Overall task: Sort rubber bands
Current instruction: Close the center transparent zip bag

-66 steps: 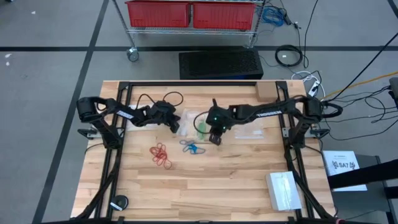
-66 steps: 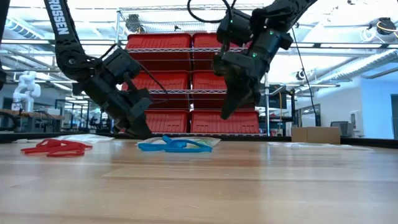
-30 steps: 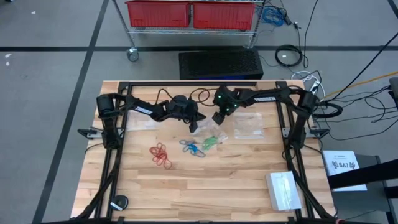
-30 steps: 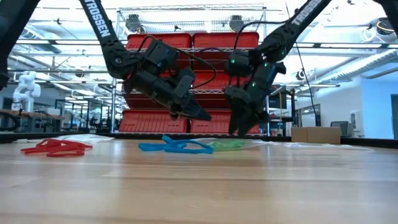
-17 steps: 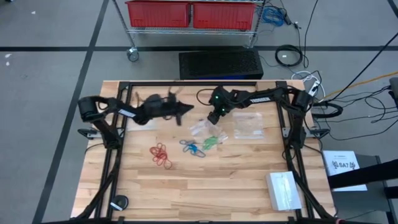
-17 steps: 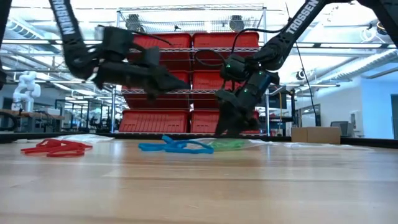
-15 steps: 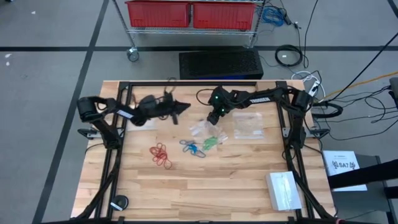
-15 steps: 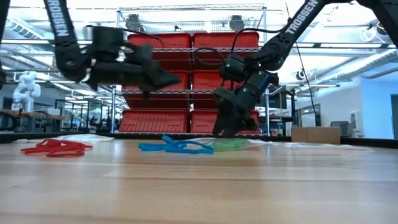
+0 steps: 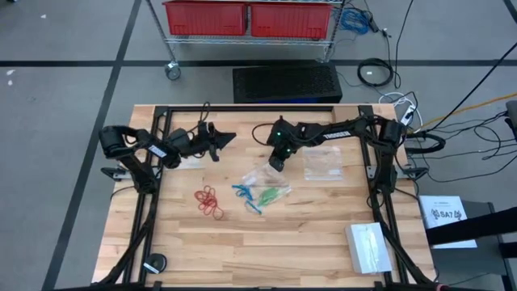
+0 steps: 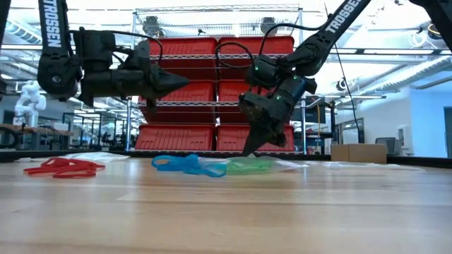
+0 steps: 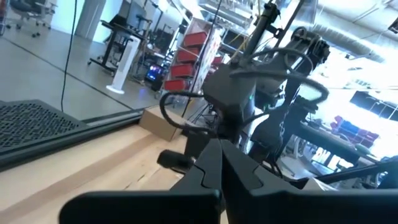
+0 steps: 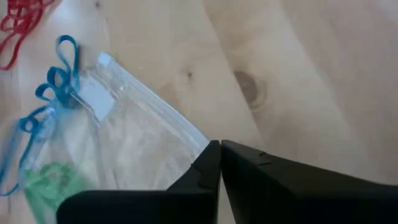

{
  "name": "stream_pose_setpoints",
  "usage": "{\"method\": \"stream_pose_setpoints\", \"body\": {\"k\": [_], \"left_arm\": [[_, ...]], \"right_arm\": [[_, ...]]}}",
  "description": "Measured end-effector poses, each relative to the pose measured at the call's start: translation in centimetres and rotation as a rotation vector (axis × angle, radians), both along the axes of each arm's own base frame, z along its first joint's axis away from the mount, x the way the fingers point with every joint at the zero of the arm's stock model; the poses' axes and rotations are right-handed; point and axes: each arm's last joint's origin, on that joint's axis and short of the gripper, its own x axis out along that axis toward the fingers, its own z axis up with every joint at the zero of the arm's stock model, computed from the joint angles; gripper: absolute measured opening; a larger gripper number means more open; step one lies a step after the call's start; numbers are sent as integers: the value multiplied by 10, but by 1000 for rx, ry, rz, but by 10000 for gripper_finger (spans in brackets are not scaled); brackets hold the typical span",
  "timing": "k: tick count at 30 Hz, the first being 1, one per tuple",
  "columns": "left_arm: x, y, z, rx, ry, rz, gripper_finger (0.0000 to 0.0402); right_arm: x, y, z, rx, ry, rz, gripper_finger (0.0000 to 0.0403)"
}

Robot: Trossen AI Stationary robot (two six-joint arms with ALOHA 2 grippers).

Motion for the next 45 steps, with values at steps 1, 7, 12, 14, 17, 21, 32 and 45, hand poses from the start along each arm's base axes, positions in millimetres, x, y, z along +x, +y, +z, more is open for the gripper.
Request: {"method": "stream_pose_setpoints", "body": {"k": [1,7,12,14,17,21,32,45], "left_arm": [[0,0,0,0,0,0,2],[-1,2,0,0,2,-14,9],[-1,2,0,-2,5,-18,11],[-1,2,-1,-6,10,-22,11],[-1,2,-3,-17,29,-22,12],[0,2,-6,-32,54,-22,12],[0,3,-7,-33,71,-22,13],[0,4,-6,-8,69,12,13]], "right_arm": [[-1,0,4,-8,-2,7,2],[-14,5,27,-52,13,67,27],[-16,6,22,-49,57,91,94],[-15,7,17,-59,67,113,132],[-11,8,13,-94,53,157,190],[-5,13,7,-199,47,234,239],[10,27,-13,-290,19,341,158],[19,27,31,-393,61,316,22]]}}
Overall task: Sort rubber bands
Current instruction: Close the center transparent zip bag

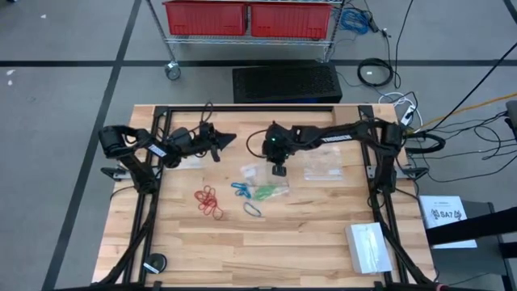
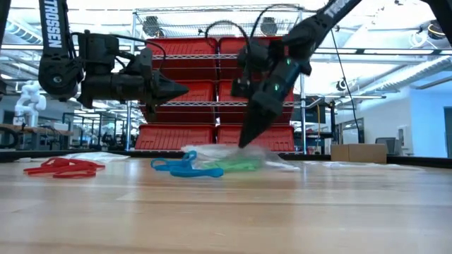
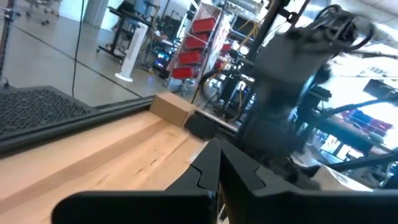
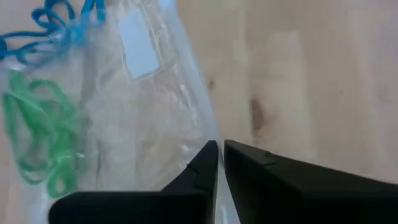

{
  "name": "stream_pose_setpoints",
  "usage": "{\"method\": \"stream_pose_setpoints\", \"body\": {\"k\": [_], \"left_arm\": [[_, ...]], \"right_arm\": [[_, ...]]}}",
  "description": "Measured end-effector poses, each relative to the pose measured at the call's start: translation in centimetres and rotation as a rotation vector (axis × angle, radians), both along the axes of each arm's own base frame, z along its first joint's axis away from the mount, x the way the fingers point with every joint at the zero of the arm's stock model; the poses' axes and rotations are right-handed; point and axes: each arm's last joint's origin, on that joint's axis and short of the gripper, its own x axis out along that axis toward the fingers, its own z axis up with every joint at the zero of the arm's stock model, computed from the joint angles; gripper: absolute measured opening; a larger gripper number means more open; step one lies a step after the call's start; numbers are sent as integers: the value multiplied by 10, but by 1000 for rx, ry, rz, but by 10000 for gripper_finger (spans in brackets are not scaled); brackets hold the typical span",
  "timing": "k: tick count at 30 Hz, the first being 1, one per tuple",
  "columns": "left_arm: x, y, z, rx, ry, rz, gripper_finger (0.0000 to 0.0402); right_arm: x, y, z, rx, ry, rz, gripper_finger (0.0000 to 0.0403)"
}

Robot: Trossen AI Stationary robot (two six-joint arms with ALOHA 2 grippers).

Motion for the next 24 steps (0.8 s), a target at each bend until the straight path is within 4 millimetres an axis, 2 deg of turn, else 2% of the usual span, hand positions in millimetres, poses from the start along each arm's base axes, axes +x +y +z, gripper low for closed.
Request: {"method": "stream_pose_setpoints", "body": {"k": [5,11,17,21,24], "left_arm": [[4,2,4,11,-15,-16,13],[11,3,11,35,-42,-107,25],[16,4,17,52,-61,-146,98],[18,5,18,22,-66,-150,151],[20,7,18,-9,-50,-152,176]], "right_arm": [[-3,8,44,-161,-8,-16,6],[-19,19,89,-264,-74,-56,2],[-35,29,119,-325,-138,-92,1],[-41,31,128,-326,-163,-99,1],[-42,31,130,-352,-162,-111,1]]}}
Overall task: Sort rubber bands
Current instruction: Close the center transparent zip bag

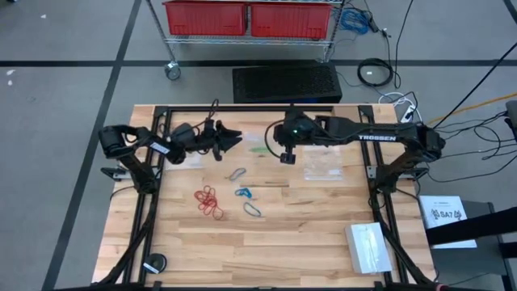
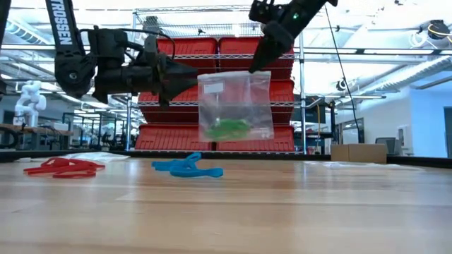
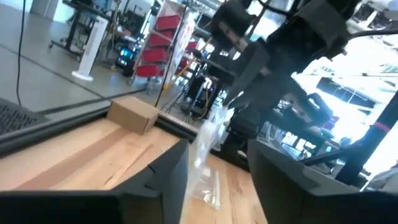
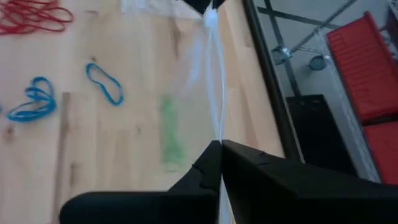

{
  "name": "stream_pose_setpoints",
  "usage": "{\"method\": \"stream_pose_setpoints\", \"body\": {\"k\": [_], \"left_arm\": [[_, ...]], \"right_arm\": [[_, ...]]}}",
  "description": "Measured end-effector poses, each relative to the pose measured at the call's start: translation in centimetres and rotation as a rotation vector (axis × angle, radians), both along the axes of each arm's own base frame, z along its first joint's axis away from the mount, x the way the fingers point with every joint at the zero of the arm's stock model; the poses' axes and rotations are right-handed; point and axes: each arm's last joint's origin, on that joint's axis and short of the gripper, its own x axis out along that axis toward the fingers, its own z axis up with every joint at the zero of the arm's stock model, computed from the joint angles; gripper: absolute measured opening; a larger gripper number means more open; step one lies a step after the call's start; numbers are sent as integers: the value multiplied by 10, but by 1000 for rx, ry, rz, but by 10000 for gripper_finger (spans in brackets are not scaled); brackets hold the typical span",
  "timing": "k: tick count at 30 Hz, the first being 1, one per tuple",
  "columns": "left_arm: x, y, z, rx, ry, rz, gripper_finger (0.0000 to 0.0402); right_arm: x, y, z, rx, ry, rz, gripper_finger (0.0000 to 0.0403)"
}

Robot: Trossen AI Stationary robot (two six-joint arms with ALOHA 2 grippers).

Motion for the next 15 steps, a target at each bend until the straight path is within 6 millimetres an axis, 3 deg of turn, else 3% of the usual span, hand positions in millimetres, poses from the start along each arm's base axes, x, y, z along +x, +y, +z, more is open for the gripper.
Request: {"method": "stream_pose_setpoints", "body": {"k": [7,15], "left_arm": [[8,-1,0,12,43,-16,187],[10,0,-1,193,72,16,187]], "right_arm": [[0,0,0,-22,10,0,1],[0,0,0,-26,12,4,1]]}}
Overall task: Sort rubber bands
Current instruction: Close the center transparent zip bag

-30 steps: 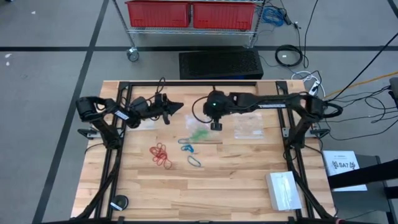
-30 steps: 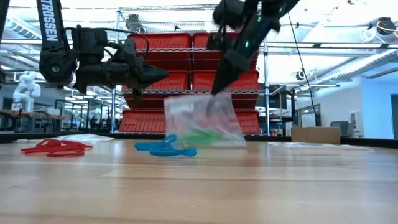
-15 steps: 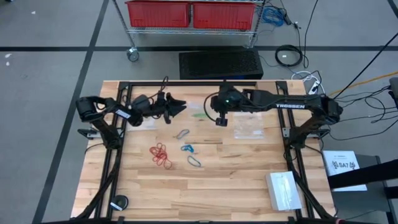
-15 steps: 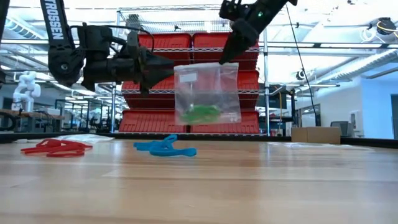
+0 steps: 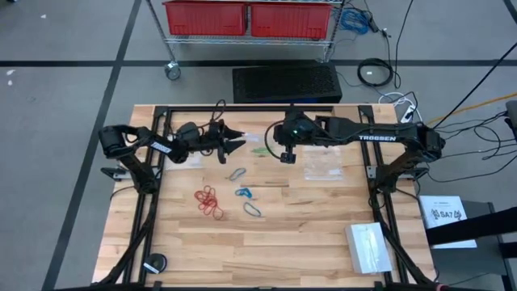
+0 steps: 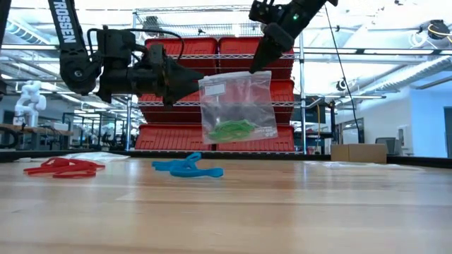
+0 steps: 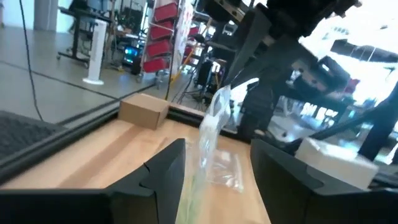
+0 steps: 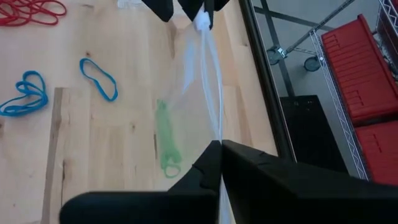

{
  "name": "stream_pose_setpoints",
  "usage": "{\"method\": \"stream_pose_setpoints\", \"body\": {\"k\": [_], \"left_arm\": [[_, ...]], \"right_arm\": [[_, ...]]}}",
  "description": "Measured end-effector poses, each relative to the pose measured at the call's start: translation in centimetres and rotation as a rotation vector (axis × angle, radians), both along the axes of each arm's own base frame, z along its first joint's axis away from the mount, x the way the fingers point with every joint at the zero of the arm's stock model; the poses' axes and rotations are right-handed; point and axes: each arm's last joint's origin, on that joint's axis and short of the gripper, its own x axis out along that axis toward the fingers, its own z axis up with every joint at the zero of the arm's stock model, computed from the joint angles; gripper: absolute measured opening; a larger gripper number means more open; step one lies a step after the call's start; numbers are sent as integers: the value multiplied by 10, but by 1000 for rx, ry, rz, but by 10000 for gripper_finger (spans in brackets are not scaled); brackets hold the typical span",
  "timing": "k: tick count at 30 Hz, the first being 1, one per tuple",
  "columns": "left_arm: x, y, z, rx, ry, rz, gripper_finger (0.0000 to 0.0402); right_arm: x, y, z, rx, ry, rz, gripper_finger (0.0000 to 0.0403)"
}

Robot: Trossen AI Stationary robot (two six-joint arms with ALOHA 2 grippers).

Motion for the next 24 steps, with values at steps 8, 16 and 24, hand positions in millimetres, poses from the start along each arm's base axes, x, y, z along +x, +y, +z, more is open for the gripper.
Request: {"method": "stream_pose_setpoints", "body": {"k": [8,16,24], "left_arm": [[0,1,-6,97,68,52,187],[0,0,-4,44,37,8,187],[3,-1,-2,41,31,13,107]], "right_arm": [[0,0,0,-7,5,7,1],[-1,0,0,-12,8,14,1],[-1,0,0,-12,8,14,1]]}}
